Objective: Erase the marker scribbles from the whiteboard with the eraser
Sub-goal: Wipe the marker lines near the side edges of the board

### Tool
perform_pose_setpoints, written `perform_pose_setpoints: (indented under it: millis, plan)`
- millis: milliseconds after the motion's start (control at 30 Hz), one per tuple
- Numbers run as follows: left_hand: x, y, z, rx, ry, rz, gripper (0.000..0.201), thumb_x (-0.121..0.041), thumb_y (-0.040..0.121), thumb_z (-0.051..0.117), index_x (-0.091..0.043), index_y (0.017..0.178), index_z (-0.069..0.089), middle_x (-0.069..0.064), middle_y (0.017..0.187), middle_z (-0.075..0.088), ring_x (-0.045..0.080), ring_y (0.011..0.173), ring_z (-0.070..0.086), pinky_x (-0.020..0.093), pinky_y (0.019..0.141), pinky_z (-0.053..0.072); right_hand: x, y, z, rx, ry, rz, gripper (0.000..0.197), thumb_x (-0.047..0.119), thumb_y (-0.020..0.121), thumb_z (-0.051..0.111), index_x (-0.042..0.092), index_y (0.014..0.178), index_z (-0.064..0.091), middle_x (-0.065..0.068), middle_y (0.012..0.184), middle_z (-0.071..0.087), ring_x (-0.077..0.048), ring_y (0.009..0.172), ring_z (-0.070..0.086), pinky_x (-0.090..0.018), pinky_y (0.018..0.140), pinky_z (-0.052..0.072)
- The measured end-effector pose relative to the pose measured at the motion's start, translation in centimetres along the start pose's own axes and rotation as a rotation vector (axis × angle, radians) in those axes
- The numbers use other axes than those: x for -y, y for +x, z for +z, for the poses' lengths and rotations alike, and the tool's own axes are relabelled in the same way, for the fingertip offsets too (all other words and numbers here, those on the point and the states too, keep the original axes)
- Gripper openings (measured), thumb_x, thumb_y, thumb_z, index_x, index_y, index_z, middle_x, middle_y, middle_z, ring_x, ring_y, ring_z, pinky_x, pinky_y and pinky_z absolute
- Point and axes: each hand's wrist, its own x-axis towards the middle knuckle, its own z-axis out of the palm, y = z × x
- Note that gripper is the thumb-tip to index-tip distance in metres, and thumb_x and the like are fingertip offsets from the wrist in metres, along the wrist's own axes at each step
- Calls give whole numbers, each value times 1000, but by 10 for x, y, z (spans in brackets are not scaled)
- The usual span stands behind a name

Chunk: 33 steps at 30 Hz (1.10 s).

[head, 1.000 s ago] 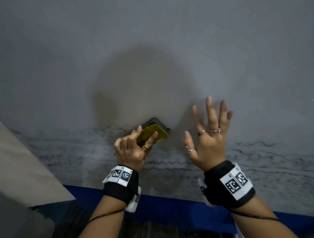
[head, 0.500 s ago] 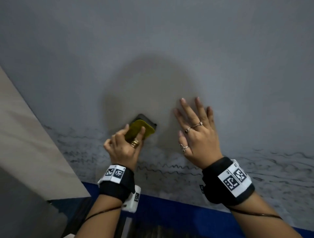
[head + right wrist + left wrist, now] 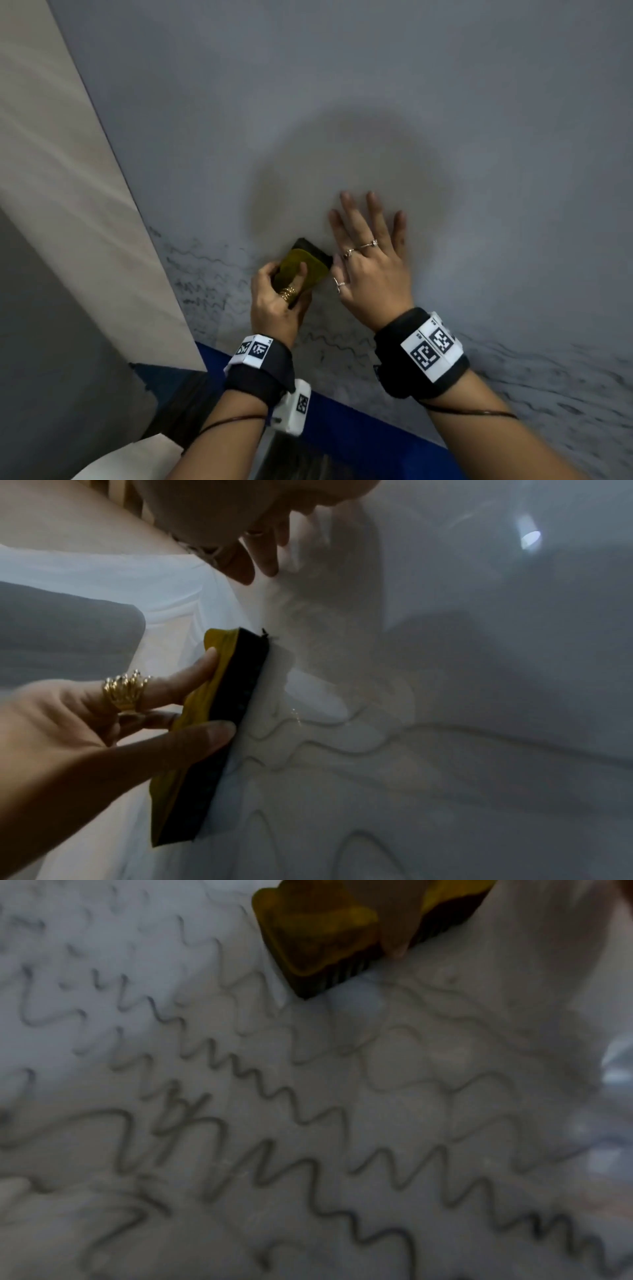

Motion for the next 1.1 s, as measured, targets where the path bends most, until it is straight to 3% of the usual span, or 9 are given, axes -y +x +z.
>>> perform_pose_setpoints:
  millis: [200,333,500,600,700,800,867,1000,1100]
  plan:
    - [28,16,-21,-7,131,-55,62,-16,74,78,-41,116,40,15,113,55,26,97,59,27,69,47,0,3,5,-49,-17,9,59,26,78,52,11,135,50,-7,151,30,-22,144,3,-48,116,-3]
    - [42,31,-29,20,183,-190,54,-27,76,75,-19,123,49,2,116,49,15,98,54,21,69,38,2,7,4,-64,51,-38,56,23,74,57,13,130,56,-14,150,32,-34,141,14,-54,114,5]
    - [55,34,-33,33,58,-223,50,-27,76,75,-25,118,48,-10,113,44,8,92,57,23,73,47,34,26,21,82,17,-212,62,28,76,44,18,137,48,-9,154,24,-28,143,3,-55,114,3]
    - [63,39,-39,15,124,-199,51,-34,78,73,-20,121,49,-3,111,47,10,90,54,21,72,43,48,30,39,172,-46,-161,60,31,77,48,21,136,50,-4,156,18,-25,144,-9,-52,115,-3]
    - [74,50,-52,-60,136,-129,55,-24,80,73,-46,121,43,9,113,50,24,99,56,27,79,48,48,28,44,154,-64,-121,66,27,72,67,22,136,50,-2,155,22,-22,144,1,-49,115,-5]
    - [88,59,-58,-109,125,-122,46,-13,77,76,-33,113,56,22,113,50,34,102,55,35,89,49,49,27,43,129,-77,-96,70,26,70,74,21,136,50,-2,155,21,-23,144,6,-49,115,-7]
    - [96,62,-56,-83,37,-188,44,-14,76,77,-24,117,65,13,116,47,33,109,52,30,93,45,51,27,45,139,-84,-73,70,27,71,73,20,136,49,-4,156,20,-25,144,3,-50,114,-8]
    - [101,63,-52,-101,-13,-198,60,-11,74,77,-54,108,52,2,116,41,31,113,48,38,97,45,56,26,49,155,-107,-52,69,25,72,69,19,137,48,-5,157,15,-24,144,-14,-51,114,-12]
    - [93,63,-53,-123,1,-221,59,-7,74,77,-46,111,53,5,118,43,32,114,48,38,98,45,66,29,49,143,-65,-28,63,25,74,61,20,135,50,-9,157,12,-28,143,-16,-56,112,-10]
